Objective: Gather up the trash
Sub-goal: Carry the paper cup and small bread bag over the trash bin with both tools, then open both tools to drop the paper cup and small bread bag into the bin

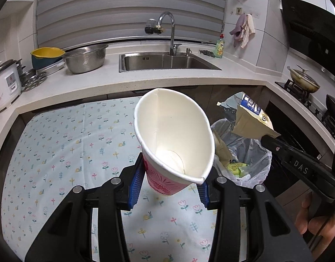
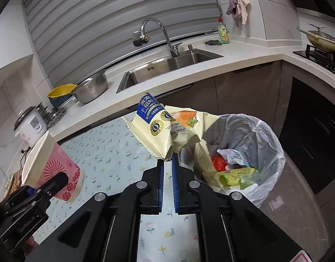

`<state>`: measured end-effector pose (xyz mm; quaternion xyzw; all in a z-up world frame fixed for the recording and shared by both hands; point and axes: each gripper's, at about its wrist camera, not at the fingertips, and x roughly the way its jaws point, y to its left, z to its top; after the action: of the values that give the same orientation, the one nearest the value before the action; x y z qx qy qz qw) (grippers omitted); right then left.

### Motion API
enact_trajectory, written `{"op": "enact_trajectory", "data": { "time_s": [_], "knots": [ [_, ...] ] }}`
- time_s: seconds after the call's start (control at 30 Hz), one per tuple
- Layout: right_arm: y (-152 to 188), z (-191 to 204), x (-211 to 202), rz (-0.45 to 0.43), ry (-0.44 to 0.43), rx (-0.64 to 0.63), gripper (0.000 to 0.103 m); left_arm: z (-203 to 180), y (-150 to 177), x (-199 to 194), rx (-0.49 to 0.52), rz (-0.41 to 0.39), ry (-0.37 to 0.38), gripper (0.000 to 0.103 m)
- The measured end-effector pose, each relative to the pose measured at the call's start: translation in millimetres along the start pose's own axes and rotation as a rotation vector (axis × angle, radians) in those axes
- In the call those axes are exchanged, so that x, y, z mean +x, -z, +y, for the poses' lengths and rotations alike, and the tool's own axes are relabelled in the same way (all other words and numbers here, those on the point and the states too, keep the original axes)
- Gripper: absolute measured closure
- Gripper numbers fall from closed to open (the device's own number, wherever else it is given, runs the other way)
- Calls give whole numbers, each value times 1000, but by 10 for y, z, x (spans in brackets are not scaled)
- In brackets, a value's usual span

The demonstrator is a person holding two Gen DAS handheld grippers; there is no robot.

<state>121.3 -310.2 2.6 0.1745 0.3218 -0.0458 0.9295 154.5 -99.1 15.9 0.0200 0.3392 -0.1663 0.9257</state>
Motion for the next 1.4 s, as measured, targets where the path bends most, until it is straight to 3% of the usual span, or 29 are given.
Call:
{"op": "enact_trajectory", "data": {
  "time_s": [0.67,1.13,1.23,1.3,1.4],
  "knots": [
    [114,-978,81,20,51,114,96,-1014,31,493,155,66,135,62],
    [94,-1415,520,73,58,158,96,-1323,-24,1091,172,121,238,61],
    [75,-1422,613,85,42,149,94,-1340,-54,1218,162,137,247,57],
    [62,-1412,668,85,38,141,90,-1333,-81,1289,143,147,261,47],
    [42,-1424,716,92,37,135,86,-1321,-112,1333,118,146,276,40]
  ]
}}
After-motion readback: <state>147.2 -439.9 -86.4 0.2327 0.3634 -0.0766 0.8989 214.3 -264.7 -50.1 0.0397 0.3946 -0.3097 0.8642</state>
